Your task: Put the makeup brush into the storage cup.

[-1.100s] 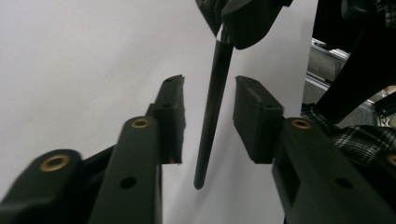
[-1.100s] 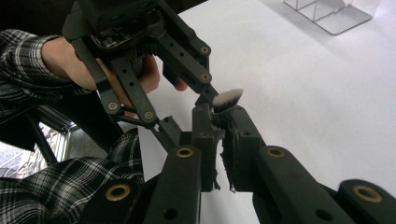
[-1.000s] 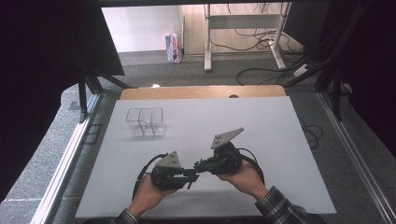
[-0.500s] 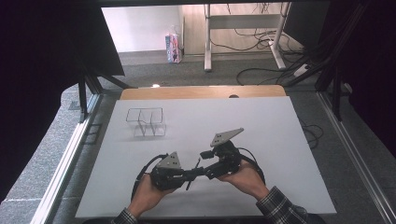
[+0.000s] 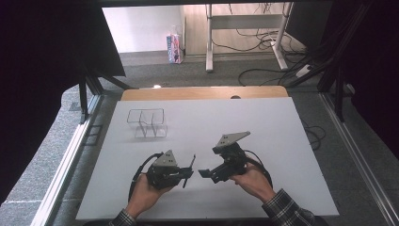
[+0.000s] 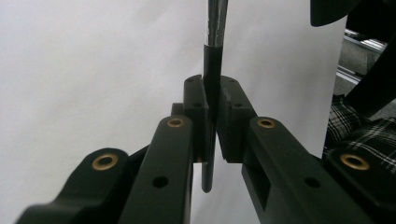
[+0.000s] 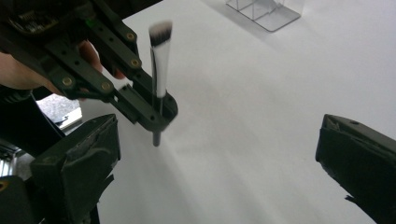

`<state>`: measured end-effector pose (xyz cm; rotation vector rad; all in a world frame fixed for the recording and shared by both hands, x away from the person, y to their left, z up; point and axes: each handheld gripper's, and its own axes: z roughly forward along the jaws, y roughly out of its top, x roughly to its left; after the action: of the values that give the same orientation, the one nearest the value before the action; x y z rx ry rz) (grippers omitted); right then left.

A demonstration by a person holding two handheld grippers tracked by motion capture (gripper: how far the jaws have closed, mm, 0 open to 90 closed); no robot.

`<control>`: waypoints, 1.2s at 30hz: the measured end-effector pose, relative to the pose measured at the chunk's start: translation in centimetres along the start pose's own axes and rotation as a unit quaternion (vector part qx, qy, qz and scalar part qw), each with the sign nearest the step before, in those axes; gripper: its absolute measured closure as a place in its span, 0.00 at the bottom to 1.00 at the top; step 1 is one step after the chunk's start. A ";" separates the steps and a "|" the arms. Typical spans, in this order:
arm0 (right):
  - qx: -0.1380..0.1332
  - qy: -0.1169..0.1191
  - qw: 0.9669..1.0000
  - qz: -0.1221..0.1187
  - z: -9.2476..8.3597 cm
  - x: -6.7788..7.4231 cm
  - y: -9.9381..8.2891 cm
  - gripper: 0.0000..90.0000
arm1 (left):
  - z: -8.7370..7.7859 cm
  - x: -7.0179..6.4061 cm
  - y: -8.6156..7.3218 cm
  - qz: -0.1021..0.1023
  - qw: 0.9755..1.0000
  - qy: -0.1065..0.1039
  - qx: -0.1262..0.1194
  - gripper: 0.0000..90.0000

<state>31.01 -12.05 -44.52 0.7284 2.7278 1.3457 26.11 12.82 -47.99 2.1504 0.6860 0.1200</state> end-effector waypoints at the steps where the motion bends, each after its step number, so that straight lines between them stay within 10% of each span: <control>1: 0.002 -0.005 1.000 -0.002 -0.1 0.0 0.0 0.00 | -0.1 0.1 0.0 -0.002 1.000 0.001 0.000 0.93; 36: 0.025 -0.095 0.995 -0.028 -2.4 -0.4 -2.8 0.00 | -2.0 1.3 -0.9 -0.026 0.999 0.039 -0.010 0.93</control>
<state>29.69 -15.46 -45.23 0.7357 2.6191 1.1382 26.25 15.33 -47.60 2.1160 0.7818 0.1818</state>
